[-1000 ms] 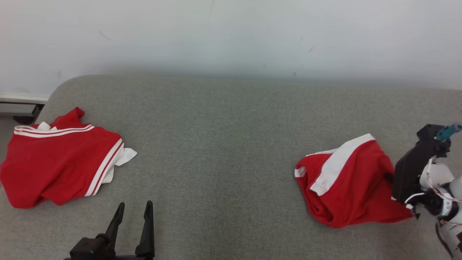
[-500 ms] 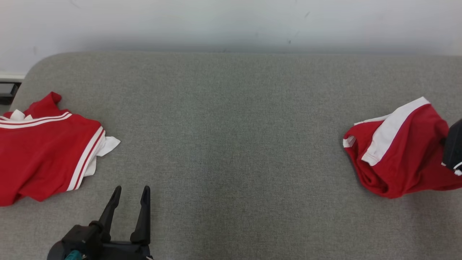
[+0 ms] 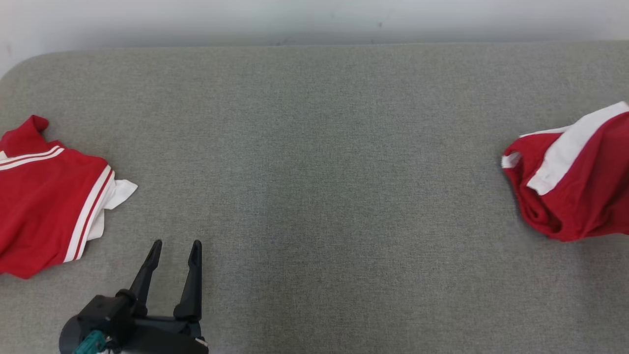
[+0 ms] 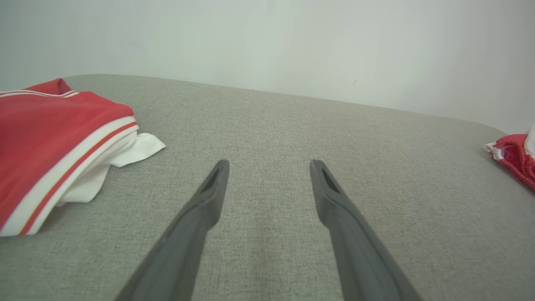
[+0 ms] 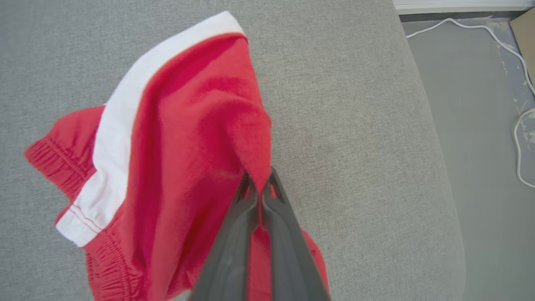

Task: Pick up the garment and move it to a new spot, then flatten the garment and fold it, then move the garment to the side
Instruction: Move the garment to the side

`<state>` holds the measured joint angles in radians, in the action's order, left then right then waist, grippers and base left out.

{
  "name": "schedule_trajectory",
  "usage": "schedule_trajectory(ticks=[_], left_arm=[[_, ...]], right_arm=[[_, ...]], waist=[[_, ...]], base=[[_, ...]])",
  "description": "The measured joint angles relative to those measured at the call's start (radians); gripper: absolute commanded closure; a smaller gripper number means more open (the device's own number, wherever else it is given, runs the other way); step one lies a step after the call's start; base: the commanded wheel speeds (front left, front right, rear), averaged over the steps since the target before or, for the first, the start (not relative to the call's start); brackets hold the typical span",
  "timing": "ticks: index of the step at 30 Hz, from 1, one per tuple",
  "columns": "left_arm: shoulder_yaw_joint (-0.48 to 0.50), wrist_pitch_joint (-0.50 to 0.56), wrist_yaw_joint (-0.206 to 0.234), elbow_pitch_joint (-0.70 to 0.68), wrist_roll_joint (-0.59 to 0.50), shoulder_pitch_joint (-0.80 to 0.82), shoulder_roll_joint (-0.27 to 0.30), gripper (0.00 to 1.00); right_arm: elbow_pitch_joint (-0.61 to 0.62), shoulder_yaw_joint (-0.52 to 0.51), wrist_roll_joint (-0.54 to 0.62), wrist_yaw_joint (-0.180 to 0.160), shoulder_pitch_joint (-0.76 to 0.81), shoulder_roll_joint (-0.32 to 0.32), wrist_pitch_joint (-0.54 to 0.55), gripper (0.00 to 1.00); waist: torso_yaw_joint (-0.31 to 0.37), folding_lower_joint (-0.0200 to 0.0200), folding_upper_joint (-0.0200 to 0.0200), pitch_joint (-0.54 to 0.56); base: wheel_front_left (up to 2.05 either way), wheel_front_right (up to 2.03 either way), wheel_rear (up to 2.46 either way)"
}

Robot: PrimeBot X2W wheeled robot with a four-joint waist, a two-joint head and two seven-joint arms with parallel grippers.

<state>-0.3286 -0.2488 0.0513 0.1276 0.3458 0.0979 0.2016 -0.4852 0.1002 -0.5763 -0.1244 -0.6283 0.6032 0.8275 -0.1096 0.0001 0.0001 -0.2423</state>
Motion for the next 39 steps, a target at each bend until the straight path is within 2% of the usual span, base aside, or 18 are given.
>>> schedule_trajectory(ticks=[4,20,21,22,23,28,33,37,39], left_arm=[[-0.002,0.000,-0.001,0.000,0.000,0.028,-0.002,0.00],[-0.012,0.000,-0.022,0.021,0.003,0.037,-0.004,0.00],[-0.011,0.000,-0.023,0.022,0.003,0.037,-0.004,0.00],[-0.011,0.000,-0.023,0.022,0.003,0.037,-0.004,0.00],[-0.011,0.000,-0.023,0.025,0.005,0.037,-0.004,0.00],[-0.013,0.000,-0.022,0.059,0.006,0.037,-0.011,0.00],[-0.017,0.000,-0.022,0.085,0.006,0.036,-0.015,0.00],[-0.013,0.000,-0.016,0.091,0.010,0.030,-0.018,0.00],[-0.011,0.000,-0.016,0.098,0.013,0.028,-0.017,0.00]], right_arm=[[-0.009,-0.030,0.023,0.000,0.000,0.021,0.005,1.00],[-0.014,-0.043,0.140,0.000,-0.012,0.015,0.027,1.00],[-0.017,-0.042,0.153,0.000,-0.015,0.014,0.028,0.74],[-0.017,-0.042,0.153,0.000,-0.015,0.014,0.028,0.40],[-0.017,-0.035,0.170,0.000,-0.016,0.015,0.035,0.00],[-0.052,-0.020,0.222,0.000,-0.016,0.018,0.065,0.00],[-0.009,0.003,0.227,0.005,-0.016,0.027,0.032,0.00],[0.059,-0.041,0.122,0.028,-0.014,-0.067,-0.050,0.00],[0.098,-0.036,0.107,0.051,0.009,-0.102,-0.091,0.00]], waist=[[0.005,0.0000,0.0000,-0.008],[-0.021,0.0000,-0.0001,-0.031],[-0.023,0.0000,-0.0001,-0.029],[-0.023,0.0000,-0.0001,-0.029],[-0.024,0.0000,-0.0001,-0.027],[-0.025,0.0000,-0.0001,-0.003],[-0.021,-0.0002,-0.0001,0.038],[-0.016,-0.0002,-0.0001,0.075],[-0.012,-0.0002,-0.0001,0.093]], base=[[0.00,0.00,0.00],[0.00,0.00,0.00],[0.00,0.00,0.00],[0.00,0.00,0.00],[0.00,0.00,0.00],[0.00,0.00,0.00],[0.00,0.00,0.00],[0.00,0.00,0.00],[0.00,0.00,0.00]])
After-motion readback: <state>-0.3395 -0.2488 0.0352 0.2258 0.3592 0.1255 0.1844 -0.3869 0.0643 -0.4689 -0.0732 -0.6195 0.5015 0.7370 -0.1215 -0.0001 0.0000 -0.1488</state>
